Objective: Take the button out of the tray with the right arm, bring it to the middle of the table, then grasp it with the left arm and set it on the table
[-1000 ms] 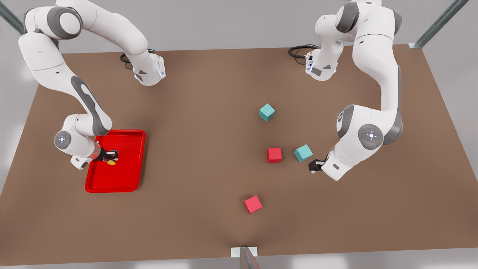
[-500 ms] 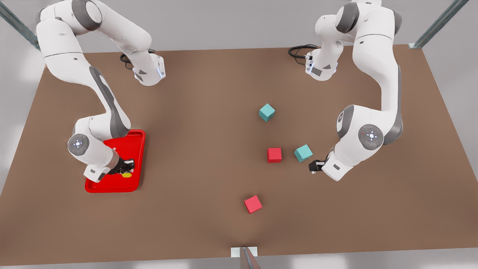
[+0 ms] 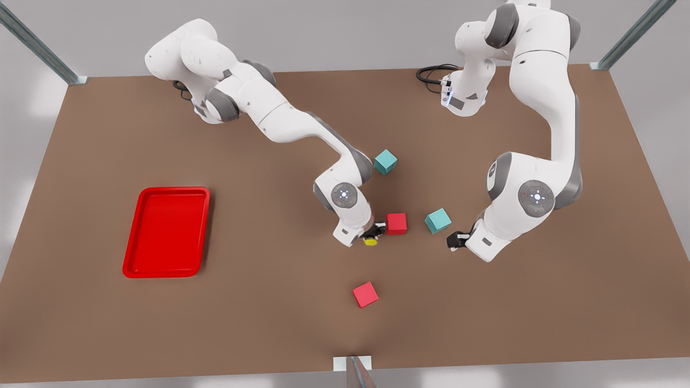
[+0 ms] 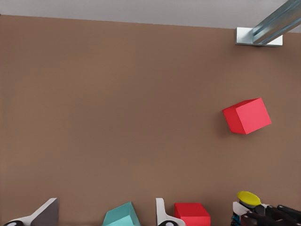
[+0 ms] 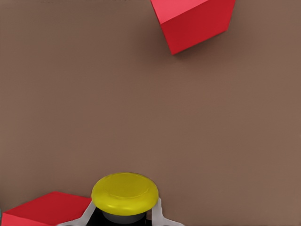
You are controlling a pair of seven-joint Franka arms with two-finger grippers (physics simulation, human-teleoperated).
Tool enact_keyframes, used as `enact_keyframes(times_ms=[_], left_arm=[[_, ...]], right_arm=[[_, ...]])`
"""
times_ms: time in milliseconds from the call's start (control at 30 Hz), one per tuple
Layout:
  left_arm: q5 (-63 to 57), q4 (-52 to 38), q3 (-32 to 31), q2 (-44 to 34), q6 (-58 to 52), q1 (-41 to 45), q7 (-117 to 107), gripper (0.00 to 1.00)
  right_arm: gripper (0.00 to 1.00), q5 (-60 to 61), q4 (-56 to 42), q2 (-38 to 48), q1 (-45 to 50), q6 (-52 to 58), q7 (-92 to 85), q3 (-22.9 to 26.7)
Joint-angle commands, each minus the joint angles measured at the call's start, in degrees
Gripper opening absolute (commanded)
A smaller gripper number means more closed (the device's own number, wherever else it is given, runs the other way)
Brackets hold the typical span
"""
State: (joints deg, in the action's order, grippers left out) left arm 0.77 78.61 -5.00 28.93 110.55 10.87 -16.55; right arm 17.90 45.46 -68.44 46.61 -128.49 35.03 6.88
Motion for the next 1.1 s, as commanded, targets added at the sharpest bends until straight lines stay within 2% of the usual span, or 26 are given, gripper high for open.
enact_keyframes(times_ms=[0,67,100,133,267,333,367,433,467,533,600,700,833,900,1000,1033,1067], left_arm=[[-0.1,0.0,0.0,0.0,0.0,-0.1,-0.2,1.0],[-0.1,0.0,0.1,-0.1,0.0,0.0,-0.1,1.0],[-0.1,0.0,0.1,-0.1,0.0,-0.1,-0.1,1.0],[-0.2,0.0,0.1,0.0,0.0,-0.1,-0.1,1.0],[-0.9,0.1,0.1,0.0,1.6,-0.2,0.1,1.0],[-0.7,-0.4,-0.1,0.2,2.4,0.2,0.1,1.0],[-0.7,-0.8,-0.3,-0.3,2.4,1.2,-0.4,1.0],[-0.3,-3.3,-4.3,-2.2,1.3,3.3,-5.4,1.0],[-0.6,-5.9,-6.4,-1.9,-0.8,5.6,-13.9,1.0],[-0.7,-7.2,-6.4,-1.3,-0.5,11.8,-21.2,1.0],[-1.9,-9.2,-6.0,3.2,0.2,16.4,-14.8,1.0],[-9.1,-9.1,-6.0,9.6,0.3,19.5,-6.8,1.0],[-12.5,-10.1,-5.5,12.6,-0.2,18.8,-3.5,1.0],[-12.6,-12.3,-4.3,16.3,0.5,18.5,-2.9,1.0],[-13.2,-12.9,-4.3,18.3,2.5,18.7,-3.0,1.0],[-13.1,-13.6,-4.3,18.5,2.6,18.9,-3.6,1.0],[-13.1,-13.7,-4.3,19.2,4.1,18.9,-3.7,1.0]], right_arm=[[0.42,0.8,-1.8,-2.9,-0.6,-14.2,40.3,-0.3],[0.43,0.8,-2.7,-4.3,-1.7,-17.1,40.5,-0.5],[0.51,0.9,-2.7,-4.4,-1.7,-17.4,40.6,-0.5],[1.0,0.9,-2.7,-4.4,-1.6,-17.3,40.8,-0.6],[1.0,0.9,-5.4,-5.6,-3.5,-21.1,52.9,-0.8],[1.0,0.8,-3.5,-0.3,-5.7,-15.6,54.1,-0.9],[1.0,0.7,2.6,6.7,-7.8,-11.4,50.5,-1.9],[1.0,0.1,29.0,27.4,-14.8,-4.8,29.0,-8.5],[1.0,-0.2,37.8,35.9,-18.8,2.0,17.8,-9.3],[1.0,-5.5,46.9,47.9,-28.8,17.2,-4.6,-9.3],[1.0,-16.8,54.2,57.8,-40.7,26.9,-25.6,-9.3],[1.0,-22.6,53.9,63.5,-54.2,32.6,-37.4,-9.3],[1.0,-21.9,46.4,64.7,-57.6,38.3,-39.2,-9.2],[1.0,-21.9,40.7,65.1,-62.3,45.3,-40.0,-15.4],[1.0,-21.3,36.1,64.7,-60.7,46.8,-40.0,-16.2],[1.0,-21.2,36.1,65.0,-54.8,46.8,-40.0,-12.3],[1.0,-19.6,36.1,65.0,-55.1,46.7,-40.0,-12.2]])
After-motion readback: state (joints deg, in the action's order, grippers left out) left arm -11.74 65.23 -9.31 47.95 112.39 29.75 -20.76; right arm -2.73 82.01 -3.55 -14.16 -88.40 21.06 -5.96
